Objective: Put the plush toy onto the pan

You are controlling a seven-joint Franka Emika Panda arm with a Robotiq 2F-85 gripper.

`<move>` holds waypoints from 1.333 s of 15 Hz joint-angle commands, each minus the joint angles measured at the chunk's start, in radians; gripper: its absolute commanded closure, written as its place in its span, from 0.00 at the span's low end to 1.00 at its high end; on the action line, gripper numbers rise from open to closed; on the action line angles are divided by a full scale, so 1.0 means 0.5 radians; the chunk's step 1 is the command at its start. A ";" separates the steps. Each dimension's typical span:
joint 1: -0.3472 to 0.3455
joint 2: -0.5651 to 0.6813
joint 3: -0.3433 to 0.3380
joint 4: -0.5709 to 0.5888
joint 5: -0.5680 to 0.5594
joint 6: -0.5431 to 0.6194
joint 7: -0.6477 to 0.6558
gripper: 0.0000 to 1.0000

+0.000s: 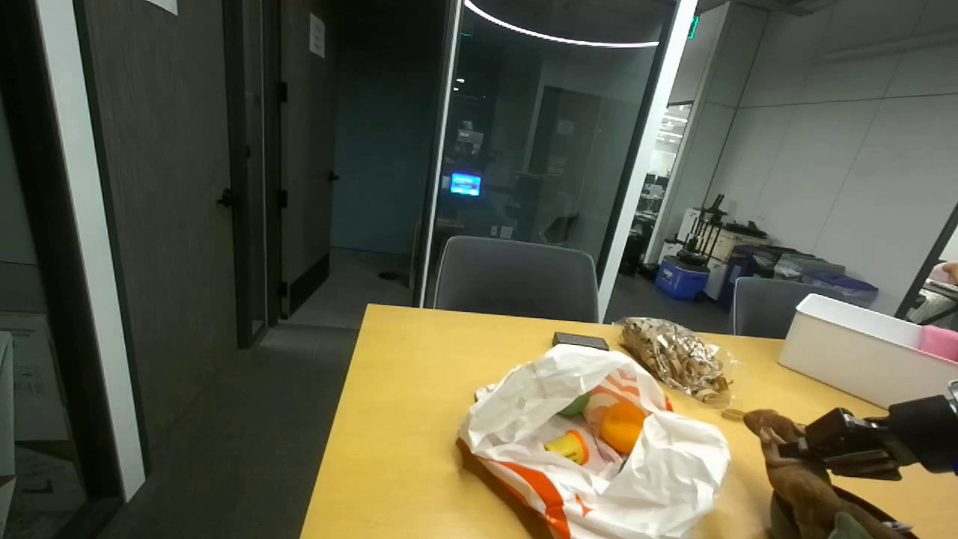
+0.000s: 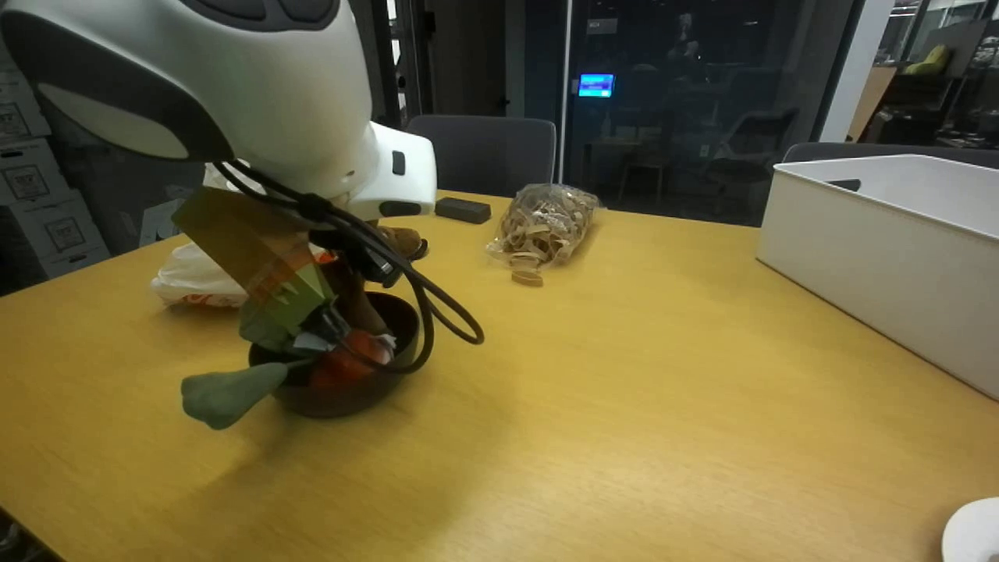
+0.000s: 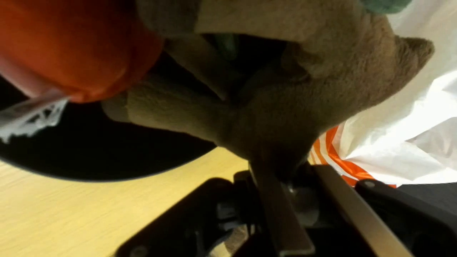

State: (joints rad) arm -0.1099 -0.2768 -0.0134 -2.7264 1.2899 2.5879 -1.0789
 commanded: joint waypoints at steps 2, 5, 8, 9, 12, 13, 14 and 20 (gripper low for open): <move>0.005 -0.075 0.044 -0.024 -0.019 0.090 0.102 0.40; 0.006 -0.106 0.065 -0.028 -0.010 0.148 0.122 0.15; 0.003 -0.174 0.109 -0.045 -0.048 0.259 0.167 0.00; -0.002 -0.199 0.132 -0.051 -0.079 0.307 0.202 0.00; 0.021 -0.261 0.160 -0.093 -0.420 0.424 0.502 0.00; -0.002 -0.268 0.185 -0.108 -0.615 0.431 0.652 0.00; -0.200 -0.183 0.367 -0.035 -0.784 0.368 0.813 0.00; -0.948 -0.587 0.983 -0.065 -1.853 -0.119 1.704 0.00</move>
State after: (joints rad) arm -0.4507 -0.3884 0.3841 -2.7393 0.5600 2.6839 -0.4109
